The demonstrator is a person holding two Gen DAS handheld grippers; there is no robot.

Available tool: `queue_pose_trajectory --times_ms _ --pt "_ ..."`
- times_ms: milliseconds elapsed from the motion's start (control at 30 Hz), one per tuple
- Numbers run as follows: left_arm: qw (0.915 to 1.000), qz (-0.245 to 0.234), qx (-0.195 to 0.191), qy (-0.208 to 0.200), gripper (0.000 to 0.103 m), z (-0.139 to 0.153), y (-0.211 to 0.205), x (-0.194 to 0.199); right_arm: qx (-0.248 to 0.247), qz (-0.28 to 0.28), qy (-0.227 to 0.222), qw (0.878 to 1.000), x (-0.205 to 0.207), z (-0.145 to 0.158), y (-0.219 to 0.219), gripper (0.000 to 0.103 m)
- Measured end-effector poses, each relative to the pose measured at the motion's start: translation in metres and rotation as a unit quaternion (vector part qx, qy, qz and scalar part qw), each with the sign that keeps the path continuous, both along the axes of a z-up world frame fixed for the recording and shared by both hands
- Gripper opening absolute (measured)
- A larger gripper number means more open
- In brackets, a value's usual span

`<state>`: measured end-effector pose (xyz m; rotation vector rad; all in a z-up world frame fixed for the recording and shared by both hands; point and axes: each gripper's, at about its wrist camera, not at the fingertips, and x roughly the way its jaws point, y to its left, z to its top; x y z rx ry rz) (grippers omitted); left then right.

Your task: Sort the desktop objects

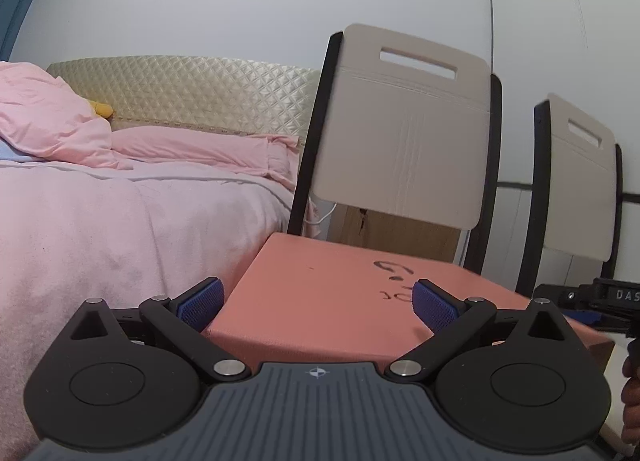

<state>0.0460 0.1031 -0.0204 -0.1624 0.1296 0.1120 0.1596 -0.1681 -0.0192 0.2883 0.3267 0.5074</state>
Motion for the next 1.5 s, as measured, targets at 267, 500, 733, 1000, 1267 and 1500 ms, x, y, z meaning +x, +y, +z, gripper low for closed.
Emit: queue_pose_trajectory --times_ms 267,500,733,1000,1267,1500 --pt "0.9994 0.006 0.026 0.021 0.101 -0.003 -0.006 0.003 -0.015 0.003 0.005 1.000 0.000 -0.010 0.001 0.073" --pt "0.9985 0.006 0.041 0.034 0.102 -0.005 -0.009 0.006 -0.003 0.000 0.026 1.000 0.006 -0.015 -0.001 0.073" --pt "0.9986 -0.006 0.042 0.032 0.102 -0.006 -0.008 0.003 -0.007 0.005 0.029 1.000 0.000 -0.012 -0.003 0.070" --pt "0.9986 -0.021 0.039 0.030 0.102 -0.006 -0.010 0.002 -0.018 0.008 0.019 1.000 -0.020 -0.010 -0.009 0.069" --pt "0.9986 -0.037 0.028 0.027 0.102 -0.006 -0.008 -0.002 -0.019 0.013 0.023 0.999 -0.035 -0.007 -0.017 0.069" --pt "0.9983 -0.035 0.037 0.029 0.102 -0.008 -0.010 0.002 -0.025 0.012 0.020 0.999 -0.048 -0.005 -0.019 0.069"
